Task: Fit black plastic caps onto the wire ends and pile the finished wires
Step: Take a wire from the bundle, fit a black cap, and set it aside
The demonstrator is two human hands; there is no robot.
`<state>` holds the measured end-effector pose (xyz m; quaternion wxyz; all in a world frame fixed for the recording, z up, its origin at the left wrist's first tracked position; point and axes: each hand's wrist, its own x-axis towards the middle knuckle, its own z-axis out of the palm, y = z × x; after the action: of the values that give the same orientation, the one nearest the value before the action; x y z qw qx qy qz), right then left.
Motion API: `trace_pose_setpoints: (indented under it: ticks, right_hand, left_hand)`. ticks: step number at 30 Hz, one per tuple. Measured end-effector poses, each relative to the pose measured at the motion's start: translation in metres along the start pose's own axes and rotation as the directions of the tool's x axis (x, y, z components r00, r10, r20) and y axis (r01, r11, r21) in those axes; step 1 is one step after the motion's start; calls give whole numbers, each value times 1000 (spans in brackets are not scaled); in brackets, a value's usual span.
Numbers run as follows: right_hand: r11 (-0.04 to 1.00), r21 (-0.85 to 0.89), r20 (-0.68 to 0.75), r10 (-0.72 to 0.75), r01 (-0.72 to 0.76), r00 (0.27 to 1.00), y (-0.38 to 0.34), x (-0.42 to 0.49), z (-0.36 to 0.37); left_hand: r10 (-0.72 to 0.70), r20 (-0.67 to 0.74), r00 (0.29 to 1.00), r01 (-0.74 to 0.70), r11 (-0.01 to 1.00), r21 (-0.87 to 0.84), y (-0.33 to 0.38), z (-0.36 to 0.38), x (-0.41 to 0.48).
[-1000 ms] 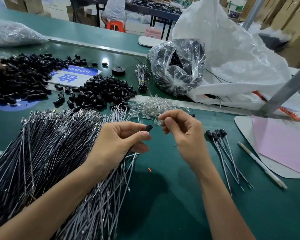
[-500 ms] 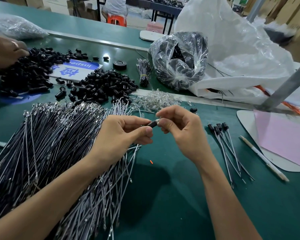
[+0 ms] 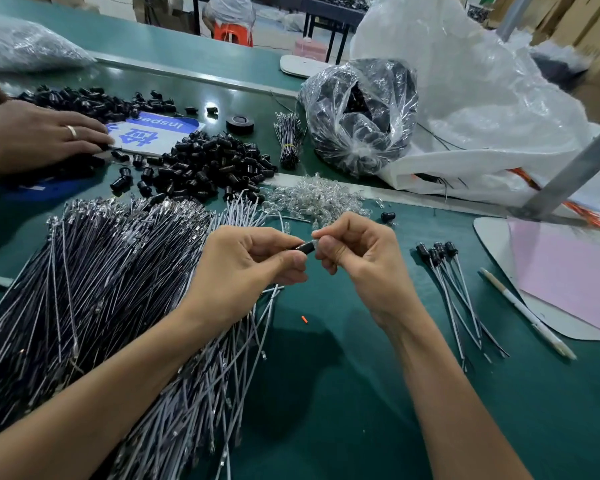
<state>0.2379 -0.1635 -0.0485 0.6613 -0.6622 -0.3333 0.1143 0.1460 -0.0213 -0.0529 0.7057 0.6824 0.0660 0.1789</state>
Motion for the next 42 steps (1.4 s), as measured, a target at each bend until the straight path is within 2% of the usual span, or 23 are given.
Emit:
trace_pose_setpoints:
  ticks: [6, 18, 23, 31, 38, 42]
  right_hand:
    - [991, 131, -57, 20, -12, 998, -3, 1, 1]
    - [1000, -21, -25, 3, -3, 1000, -8, 0, -8]
    - [999, -10, 22, 33, -33, 999, -7, -1, -8]
    - [993, 46, -8, 106, -106, 994, -2, -4, -2]
    - [991, 42, -64, 129, -127, 990, -1, -4, 2]
    - [995, -3, -34, 100, -100, 994, -3, -4, 1]
  left_hand:
    - [-38, 8, 999, 39, 989, -144, 7, 5, 0]
    - [-13, 38, 999, 14, 1000, -21, 6, 1, -1]
    - [-19, 44, 999, 20, 1000, -16, 6, 0, -1]
    - [26, 26, 999, -26, 1000, -2, 4, -1, -2]
    - [132, 30, 991, -135, 983, 122, 4, 1, -4]
    - [100, 23, 995, -102, 992, 79, 3, 2, -5]
